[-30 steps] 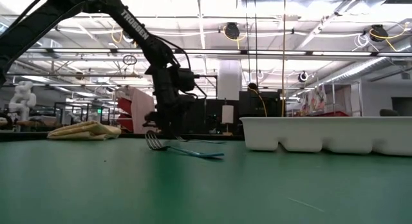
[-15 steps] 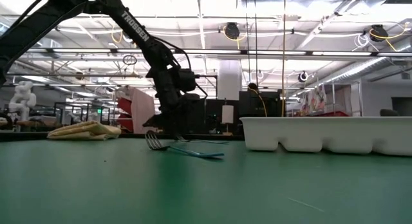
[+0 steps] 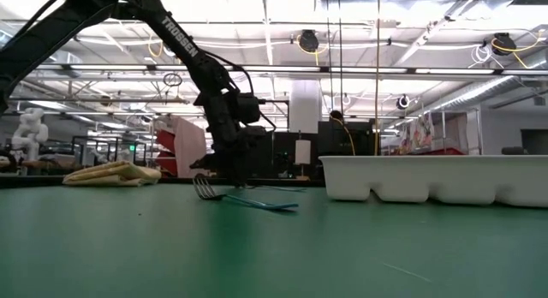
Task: Sort silverware
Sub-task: Put the top blue fork into the tray, then put the blue spoon into the tray
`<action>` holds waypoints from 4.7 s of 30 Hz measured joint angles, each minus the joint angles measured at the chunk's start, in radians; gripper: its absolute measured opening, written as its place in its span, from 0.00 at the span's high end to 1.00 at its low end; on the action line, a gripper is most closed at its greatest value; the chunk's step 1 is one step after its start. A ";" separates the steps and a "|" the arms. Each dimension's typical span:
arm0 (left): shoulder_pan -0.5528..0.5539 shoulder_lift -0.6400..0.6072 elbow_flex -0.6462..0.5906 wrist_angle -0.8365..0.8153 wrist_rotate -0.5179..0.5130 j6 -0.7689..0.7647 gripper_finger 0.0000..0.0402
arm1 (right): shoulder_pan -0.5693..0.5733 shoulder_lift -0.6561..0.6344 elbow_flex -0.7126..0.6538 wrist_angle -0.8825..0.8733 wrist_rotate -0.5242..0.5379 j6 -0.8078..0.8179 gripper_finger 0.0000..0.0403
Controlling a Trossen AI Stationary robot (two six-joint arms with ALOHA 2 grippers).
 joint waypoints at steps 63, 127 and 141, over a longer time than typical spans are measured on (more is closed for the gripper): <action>-0.362 -0.062 0.345 -0.054 0.020 0.895 1.00 | 0.000 0.000 0.000 0.018 -0.019 0.051 0.63; -0.939 -0.719 -0.265 -0.546 -0.348 0.018 0.68 | 0.099 0.000 0.000 -0.077 -0.040 -0.040 0.63; -1.225 -0.963 -0.655 -0.390 -0.337 -1.109 0.68 | 0.098 0.000 0.000 -0.051 -0.039 -0.051 0.63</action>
